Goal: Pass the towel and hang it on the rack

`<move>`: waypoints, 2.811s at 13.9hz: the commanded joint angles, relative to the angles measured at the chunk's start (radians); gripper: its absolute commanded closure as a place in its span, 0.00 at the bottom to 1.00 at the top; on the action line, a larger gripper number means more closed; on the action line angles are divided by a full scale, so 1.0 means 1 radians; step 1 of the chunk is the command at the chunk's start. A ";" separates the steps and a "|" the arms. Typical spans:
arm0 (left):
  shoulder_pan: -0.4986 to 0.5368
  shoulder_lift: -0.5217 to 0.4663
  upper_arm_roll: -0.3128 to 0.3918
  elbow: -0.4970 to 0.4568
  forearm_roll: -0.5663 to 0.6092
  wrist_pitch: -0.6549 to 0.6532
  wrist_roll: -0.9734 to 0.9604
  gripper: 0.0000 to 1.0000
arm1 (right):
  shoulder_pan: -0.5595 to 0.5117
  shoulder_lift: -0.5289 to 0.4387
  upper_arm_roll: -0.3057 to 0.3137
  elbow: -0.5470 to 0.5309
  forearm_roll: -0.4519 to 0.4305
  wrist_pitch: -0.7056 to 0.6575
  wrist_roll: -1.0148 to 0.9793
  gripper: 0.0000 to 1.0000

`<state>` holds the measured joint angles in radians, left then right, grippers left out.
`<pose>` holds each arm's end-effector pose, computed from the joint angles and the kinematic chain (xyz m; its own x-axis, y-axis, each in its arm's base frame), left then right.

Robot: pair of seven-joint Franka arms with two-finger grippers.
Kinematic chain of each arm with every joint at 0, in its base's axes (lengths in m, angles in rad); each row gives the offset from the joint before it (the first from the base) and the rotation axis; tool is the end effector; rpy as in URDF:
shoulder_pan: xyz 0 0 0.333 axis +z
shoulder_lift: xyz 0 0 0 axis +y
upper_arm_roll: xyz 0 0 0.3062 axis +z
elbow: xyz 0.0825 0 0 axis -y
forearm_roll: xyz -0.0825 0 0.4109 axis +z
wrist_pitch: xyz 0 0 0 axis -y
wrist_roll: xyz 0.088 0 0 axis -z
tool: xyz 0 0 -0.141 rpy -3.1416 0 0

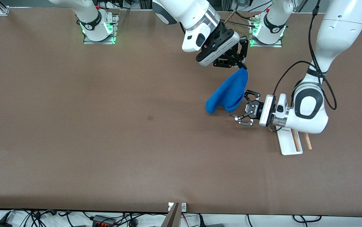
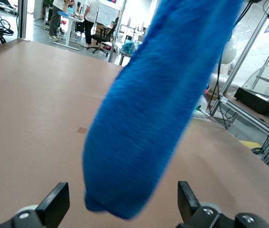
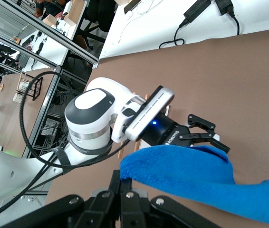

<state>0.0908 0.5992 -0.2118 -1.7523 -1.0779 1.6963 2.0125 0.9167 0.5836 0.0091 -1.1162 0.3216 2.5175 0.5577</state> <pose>0.6107 -0.1812 0.2125 0.2002 -0.3893 0.8991 -0.9281 0.2188 0.3014 0.4913 0.6550 0.5404 0.9100 0.0075 0.4145 0.2945 -0.7154 -0.6336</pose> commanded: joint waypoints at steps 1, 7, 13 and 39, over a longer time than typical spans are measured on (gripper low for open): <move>-0.002 0.005 -0.001 0.010 -0.020 0.019 0.052 0.08 | 0.008 0.013 -0.009 0.027 0.011 0.004 0.011 1.00; -0.026 0.005 -0.003 0.002 -0.099 0.026 0.089 1.00 | 0.008 0.013 -0.009 0.027 0.011 0.004 0.011 1.00; -0.025 0.001 0.008 0.049 -0.065 0.029 -0.044 1.00 | 0.010 0.012 -0.011 0.022 0.007 0.003 0.010 1.00; 0.432 0.111 0.032 0.258 0.731 0.054 -0.678 1.00 | -0.365 -0.131 -0.255 -0.106 -0.283 -0.829 -0.081 0.00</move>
<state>0.5243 0.6823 -0.1688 -1.5312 -0.3769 1.7438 1.3370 0.6199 0.5210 -0.2637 -1.1445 0.0558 1.6880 0.4850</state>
